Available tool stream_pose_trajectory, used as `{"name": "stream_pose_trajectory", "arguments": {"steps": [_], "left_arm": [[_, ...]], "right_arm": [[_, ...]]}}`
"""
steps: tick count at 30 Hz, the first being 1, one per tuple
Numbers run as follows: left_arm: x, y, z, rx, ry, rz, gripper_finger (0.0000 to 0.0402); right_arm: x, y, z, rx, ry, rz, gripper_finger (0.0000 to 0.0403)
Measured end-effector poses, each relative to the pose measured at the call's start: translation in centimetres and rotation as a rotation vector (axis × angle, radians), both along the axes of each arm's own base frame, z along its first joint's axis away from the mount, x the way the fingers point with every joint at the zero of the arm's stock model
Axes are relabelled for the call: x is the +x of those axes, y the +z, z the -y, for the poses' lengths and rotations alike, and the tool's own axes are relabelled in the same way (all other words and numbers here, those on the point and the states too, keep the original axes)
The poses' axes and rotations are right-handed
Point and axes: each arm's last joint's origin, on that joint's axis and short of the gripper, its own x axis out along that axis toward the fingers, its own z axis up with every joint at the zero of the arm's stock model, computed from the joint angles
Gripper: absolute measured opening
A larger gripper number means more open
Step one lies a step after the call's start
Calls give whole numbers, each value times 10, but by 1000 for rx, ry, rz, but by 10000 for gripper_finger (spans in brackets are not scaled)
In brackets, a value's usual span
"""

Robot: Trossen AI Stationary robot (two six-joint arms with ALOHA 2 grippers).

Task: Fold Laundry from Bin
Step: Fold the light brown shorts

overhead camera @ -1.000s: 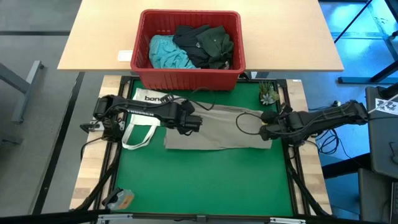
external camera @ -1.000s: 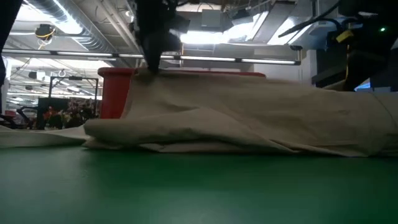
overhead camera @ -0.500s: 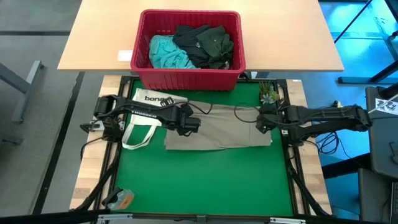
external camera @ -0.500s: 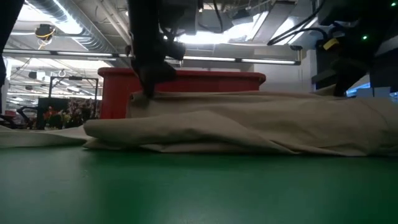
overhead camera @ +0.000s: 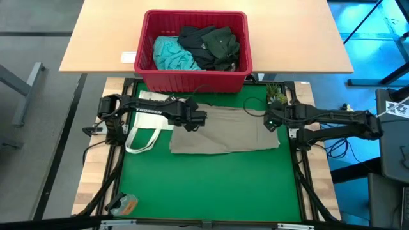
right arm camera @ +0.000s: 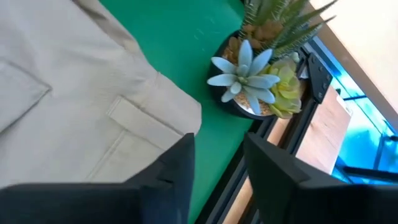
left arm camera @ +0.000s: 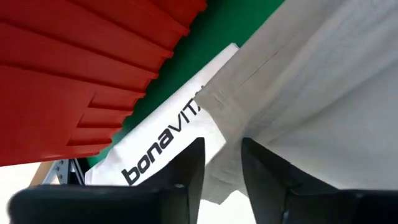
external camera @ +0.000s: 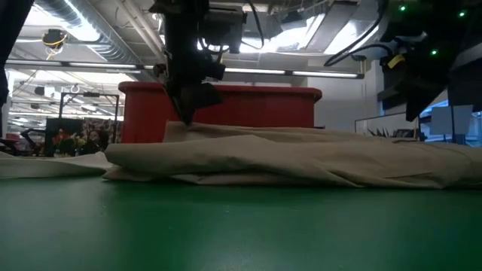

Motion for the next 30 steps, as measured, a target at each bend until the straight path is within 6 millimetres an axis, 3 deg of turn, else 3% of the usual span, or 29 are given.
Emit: {"name": "stream_pose_trajectory", "arguments": {"steps": [6,14,20,25,30], "left_arm": [[0,0,-2,7,6,-2,134],[-5,3,-13,16,10,-65,166],[-3,29,-15,23,-14,-93,162],[6,61,-14,44,-51,-39,153],[14,74,-6,-127,-54,99,152]], "right_arm": [[-2,0,3,-1,-28,2,202],[-1,0,3,-1,-25,2,212],[-2,1,3,15,17,-29,209],[0,15,4,-16,76,-58,209],[4,26,3,32,94,26,209]]}}
